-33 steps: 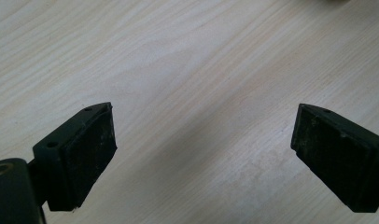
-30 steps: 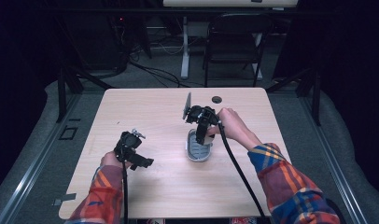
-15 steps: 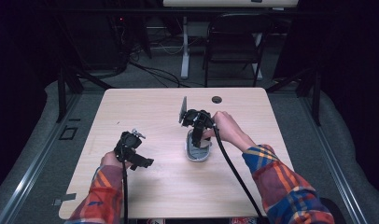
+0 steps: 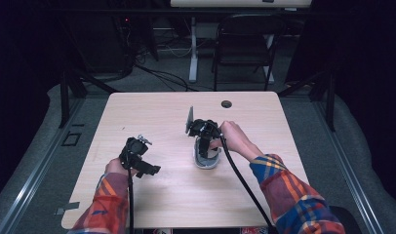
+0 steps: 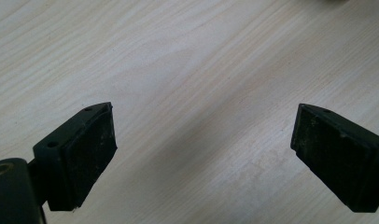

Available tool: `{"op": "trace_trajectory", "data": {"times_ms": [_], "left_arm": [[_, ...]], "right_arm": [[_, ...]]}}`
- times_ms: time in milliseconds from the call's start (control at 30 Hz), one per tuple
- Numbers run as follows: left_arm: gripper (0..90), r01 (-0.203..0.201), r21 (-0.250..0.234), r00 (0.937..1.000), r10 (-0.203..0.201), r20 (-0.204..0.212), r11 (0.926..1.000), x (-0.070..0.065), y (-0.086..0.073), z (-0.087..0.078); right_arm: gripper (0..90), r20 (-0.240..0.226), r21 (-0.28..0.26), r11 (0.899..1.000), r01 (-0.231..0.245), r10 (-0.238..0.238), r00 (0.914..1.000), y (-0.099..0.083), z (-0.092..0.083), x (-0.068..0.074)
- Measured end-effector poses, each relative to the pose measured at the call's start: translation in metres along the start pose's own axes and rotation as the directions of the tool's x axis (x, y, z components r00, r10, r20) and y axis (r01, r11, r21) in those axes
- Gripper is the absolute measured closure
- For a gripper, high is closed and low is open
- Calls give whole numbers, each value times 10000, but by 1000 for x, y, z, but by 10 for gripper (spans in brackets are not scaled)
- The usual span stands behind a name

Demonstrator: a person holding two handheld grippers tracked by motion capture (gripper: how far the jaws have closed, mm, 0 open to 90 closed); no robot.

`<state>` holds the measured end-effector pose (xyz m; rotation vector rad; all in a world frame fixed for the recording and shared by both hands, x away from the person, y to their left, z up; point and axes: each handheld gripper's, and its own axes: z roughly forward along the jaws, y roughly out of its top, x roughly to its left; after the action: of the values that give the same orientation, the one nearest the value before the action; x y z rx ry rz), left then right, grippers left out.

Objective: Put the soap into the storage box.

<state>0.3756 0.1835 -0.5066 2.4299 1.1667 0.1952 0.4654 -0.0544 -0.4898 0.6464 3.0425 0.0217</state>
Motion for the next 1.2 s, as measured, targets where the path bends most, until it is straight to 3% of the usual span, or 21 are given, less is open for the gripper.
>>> {"op": "trace_trajectory", "data": {"times_ms": [767,900,1200], "left_arm": [[66,8,1,10000,-8,7,10000,0,0,0],[66,15,32,10000,-15,21,10000,0,0,0],[66,8,30,10000,-8,9,10000,-1,0,0]], "right_arm": [[243,-69,-95,9999,-128,128,9999,-1,14,-1],[242,-82,-188,9993,-327,325,9994,-4,17,-2],[235,-5,-281,9993,-261,261,9997,-8,11,-3]]}}
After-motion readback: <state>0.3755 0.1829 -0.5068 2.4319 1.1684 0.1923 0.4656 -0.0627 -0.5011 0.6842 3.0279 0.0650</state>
